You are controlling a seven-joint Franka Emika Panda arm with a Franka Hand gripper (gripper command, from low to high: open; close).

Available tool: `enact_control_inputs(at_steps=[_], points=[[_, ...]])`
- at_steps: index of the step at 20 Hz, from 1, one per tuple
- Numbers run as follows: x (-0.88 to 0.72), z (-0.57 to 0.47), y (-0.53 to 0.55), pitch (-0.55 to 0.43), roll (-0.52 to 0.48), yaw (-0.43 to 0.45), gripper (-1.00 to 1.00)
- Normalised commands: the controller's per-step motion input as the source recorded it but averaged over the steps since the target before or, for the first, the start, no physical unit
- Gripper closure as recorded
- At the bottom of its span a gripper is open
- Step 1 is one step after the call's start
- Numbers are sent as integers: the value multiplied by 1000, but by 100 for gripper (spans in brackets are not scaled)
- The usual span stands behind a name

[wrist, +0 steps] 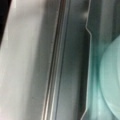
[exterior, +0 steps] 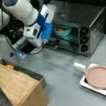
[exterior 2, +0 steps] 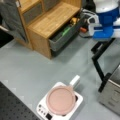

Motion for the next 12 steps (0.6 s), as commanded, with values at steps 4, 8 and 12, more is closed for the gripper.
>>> enact_control_inputs(at_steps=[4, 8, 12], points=[[-91, -102, -154, -119, 81, 58, -100], [-131, -139, -272, -114, 72, 71, -100], [-171, -153, -366, -92, 53, 81, -100]])
